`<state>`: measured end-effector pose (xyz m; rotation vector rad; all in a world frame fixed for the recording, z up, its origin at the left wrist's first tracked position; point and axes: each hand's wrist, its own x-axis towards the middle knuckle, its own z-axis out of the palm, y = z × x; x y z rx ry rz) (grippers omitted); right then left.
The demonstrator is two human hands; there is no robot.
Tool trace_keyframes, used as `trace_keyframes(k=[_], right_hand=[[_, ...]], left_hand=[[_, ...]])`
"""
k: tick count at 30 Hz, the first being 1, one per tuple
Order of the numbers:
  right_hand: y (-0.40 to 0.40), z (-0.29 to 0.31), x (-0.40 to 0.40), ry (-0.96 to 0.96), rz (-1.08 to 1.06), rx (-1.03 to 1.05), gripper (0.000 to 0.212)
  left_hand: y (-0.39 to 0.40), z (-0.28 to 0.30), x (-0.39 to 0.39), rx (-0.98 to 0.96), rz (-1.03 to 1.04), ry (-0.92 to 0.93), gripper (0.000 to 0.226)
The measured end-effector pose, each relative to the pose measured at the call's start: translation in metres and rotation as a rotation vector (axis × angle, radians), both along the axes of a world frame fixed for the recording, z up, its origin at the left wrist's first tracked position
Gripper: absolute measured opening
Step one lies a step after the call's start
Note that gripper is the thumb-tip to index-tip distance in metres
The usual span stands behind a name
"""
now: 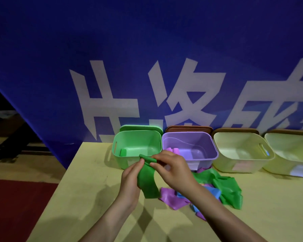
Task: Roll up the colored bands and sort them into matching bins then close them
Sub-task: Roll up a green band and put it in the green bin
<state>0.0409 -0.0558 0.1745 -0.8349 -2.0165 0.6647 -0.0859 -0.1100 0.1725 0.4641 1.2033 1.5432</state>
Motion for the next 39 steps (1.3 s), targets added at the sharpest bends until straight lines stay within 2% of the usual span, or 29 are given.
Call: trace_keyframes(k=[5, 9, 14, 18, 21, 26, 32, 33, 35, 36, 39], right_hand=[[-0.006, -0.009, 0.006, -0.118, 0.023, 0.089, 0.019], [-0.012, -0.011, 0.004, -0.181, 0.054, 0.139, 0.015], [-0.019, -0.011, -0.001, -0.227, 0.116, 0.133, 0.023], [-0.033, -0.016, -0.009, -0.052, 0.147, -0.127, 0.039], [-0.046, -0.013, -0.020, 0.155, 0.120, -0.361, 0.031], [-0.050, -0.017, -0.035, 0.293, 0.032, -0.594, 0.028], [-0.042, -0.015, -0.028, 0.288, 0.028, -0.671, 0.013], [-0.040, -0.015, -0.025, 0.277, 0.031, -0.664, 0.012], [-0.035, -0.017, -0.019, 0.242, 0.043, -0.650, 0.010], [-0.032, -0.017, -0.017, 0.232, 0.051, -0.645, 0.010], [-0.022, -0.019, -0.012, 0.251, 0.083, -0.645, 0.013]], left_hand=[[-0.011, -0.003, -0.003, -0.050, -0.125, -0.047, 0.031], [-0.020, -0.005, -0.013, -0.054, -0.147, -0.101, 0.036], [-0.030, -0.006, -0.022, -0.083, -0.179, 0.007, 0.031], [-0.039, -0.005, -0.039, -0.059, -0.158, 0.103, 0.023], [-0.042, -0.006, -0.048, -0.027, -0.181, 0.198, 0.022], [-0.045, -0.006, -0.051, 0.006, -0.213, 0.396, 0.021], [-0.039, -0.012, -0.041, 0.052, -0.211, 0.394, 0.012], [-0.037, -0.011, -0.038, 0.071, -0.203, 0.405, 0.019], [-0.031, -0.012, -0.033, 0.109, -0.190, 0.466, 0.051], [-0.027, -0.013, -0.031, 0.123, -0.177, 0.498, 0.057], [-0.020, -0.012, -0.026, 0.147, -0.169, 0.491, 0.049]])
